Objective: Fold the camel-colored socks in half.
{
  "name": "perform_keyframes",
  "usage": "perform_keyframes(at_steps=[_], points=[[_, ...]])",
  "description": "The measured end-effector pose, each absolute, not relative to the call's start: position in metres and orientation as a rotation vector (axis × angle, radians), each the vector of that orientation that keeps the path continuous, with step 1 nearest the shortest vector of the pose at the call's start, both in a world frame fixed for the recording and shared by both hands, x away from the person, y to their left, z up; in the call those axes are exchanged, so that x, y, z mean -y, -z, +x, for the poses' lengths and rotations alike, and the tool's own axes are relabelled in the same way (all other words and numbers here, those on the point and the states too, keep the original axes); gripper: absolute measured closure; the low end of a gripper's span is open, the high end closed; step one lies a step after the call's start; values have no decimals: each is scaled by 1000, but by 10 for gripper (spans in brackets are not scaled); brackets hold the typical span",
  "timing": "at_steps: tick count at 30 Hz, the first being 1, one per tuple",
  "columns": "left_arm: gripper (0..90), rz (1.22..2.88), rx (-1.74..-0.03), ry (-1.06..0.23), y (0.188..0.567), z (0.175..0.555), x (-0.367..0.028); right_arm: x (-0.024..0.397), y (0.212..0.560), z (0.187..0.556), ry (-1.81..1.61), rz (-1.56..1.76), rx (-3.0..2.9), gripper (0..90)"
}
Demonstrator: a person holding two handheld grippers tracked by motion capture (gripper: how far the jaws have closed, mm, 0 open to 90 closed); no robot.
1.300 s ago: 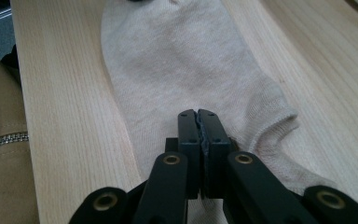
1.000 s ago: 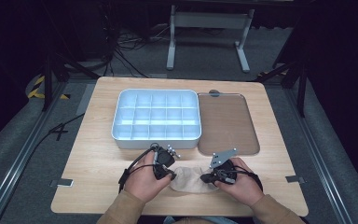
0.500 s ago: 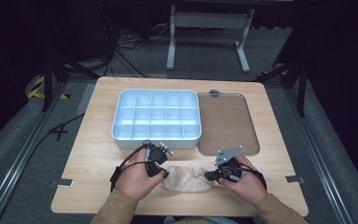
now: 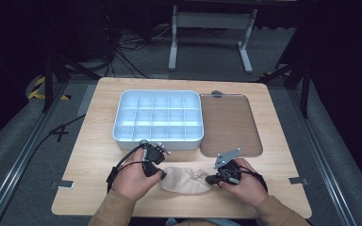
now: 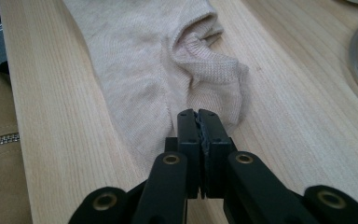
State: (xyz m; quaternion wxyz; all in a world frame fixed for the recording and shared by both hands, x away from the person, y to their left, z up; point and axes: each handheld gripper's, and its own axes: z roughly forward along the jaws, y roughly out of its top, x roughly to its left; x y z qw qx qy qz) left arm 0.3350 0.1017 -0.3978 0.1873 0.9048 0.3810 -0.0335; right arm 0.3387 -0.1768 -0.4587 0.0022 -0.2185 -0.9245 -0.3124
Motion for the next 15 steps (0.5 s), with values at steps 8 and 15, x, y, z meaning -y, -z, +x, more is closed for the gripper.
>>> perform_keyframes(at_steps=[8,15], points=[[858,2528,-1046,97,393,333,-99,176,459,339,974,-688,2907,891],[858,2510,-1004,96,388,333,-93,174,460,339,970,-673,2922,890]])
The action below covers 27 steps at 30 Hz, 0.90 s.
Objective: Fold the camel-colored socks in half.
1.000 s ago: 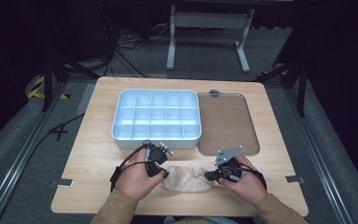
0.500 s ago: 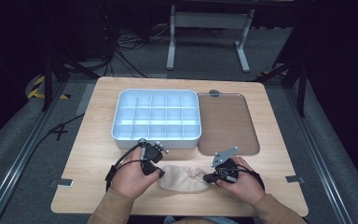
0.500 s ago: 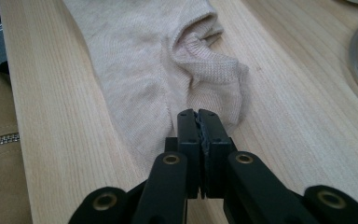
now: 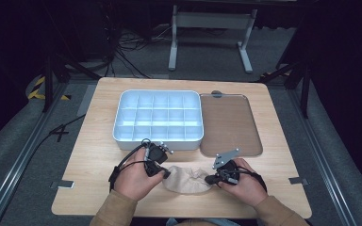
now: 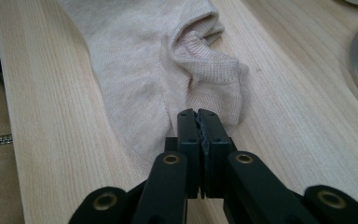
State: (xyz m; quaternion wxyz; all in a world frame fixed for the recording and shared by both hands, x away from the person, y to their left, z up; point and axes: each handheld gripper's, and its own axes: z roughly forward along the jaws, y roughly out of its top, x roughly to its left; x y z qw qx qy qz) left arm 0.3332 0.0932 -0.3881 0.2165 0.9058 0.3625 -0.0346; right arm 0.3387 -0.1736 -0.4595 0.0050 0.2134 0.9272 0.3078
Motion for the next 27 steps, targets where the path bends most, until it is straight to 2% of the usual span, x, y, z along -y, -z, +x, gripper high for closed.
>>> perform_keyframes(at_steps=[27], points=[[857,2533,-840,118,379,347,-52,175,466,340,-1077,692,-2886,893]])
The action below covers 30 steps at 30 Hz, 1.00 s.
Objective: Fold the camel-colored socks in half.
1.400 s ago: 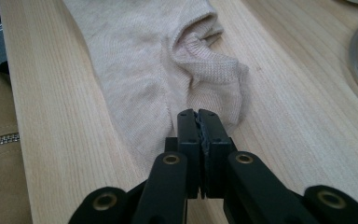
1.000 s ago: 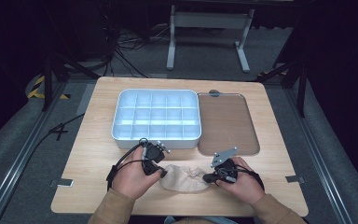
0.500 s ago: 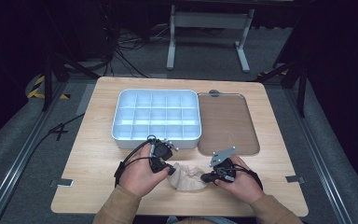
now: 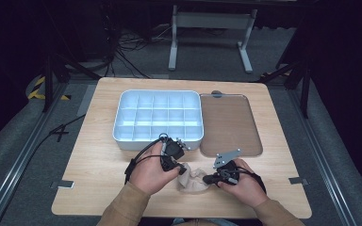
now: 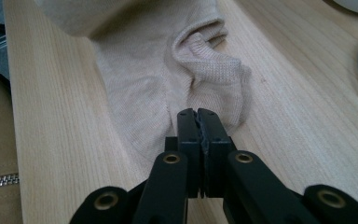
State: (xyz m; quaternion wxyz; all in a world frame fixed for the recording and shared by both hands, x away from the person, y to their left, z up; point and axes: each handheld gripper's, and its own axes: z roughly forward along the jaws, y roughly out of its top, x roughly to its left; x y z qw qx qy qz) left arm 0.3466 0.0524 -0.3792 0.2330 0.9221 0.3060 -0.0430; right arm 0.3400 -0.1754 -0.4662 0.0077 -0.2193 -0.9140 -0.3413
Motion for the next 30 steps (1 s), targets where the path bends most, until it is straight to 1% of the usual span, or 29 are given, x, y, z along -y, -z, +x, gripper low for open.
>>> perform_keyframes(at_steps=[30], points=[[857,2607,-721,180,390,353,-4,176,468,338,1095,-701,2859,893]])
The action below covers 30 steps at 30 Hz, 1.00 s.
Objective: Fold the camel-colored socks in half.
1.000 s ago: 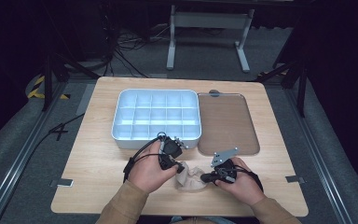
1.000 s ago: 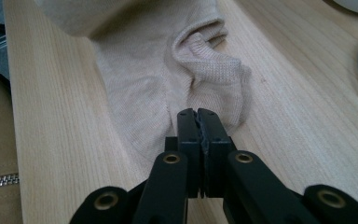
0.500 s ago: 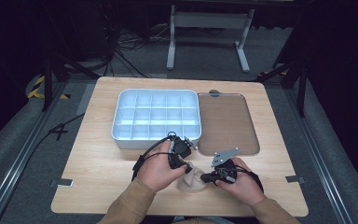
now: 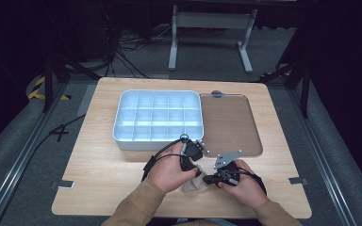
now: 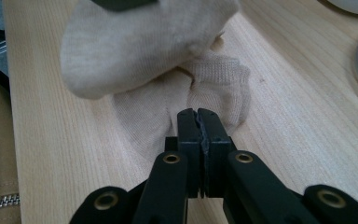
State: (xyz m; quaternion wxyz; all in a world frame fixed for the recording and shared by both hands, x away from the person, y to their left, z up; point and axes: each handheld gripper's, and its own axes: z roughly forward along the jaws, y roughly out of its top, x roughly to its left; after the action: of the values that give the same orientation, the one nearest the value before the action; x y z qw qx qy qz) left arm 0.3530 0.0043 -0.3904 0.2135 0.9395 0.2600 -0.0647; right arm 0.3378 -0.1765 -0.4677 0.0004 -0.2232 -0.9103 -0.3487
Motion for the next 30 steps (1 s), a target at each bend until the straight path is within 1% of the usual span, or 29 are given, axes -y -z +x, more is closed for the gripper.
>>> perform_keyframes(at_steps=[11,12,13,14,15,19,23,30], points=[[856,2633,-729,199,402,359,4,177,468,336,1112,-709,2859,885],[856,2634,-733,199,402,359,4,177,468,336,1114,-696,2864,867],[856,2634,-733,199,402,359,4,178,467,335,1110,-696,2861,829],[856,2638,-732,198,403,359,3,178,467,335,1110,-696,2861,829],[856,2636,-737,201,404,360,3,180,463,333,1122,-714,2846,770],[856,2634,-748,199,404,361,2,185,456,326,1117,-693,2877,799],[856,2634,-753,193,405,361,4,178,463,323,1057,-654,2918,803],[856,2635,-756,185,409,362,7,178,464,325,1061,-655,2899,815]])
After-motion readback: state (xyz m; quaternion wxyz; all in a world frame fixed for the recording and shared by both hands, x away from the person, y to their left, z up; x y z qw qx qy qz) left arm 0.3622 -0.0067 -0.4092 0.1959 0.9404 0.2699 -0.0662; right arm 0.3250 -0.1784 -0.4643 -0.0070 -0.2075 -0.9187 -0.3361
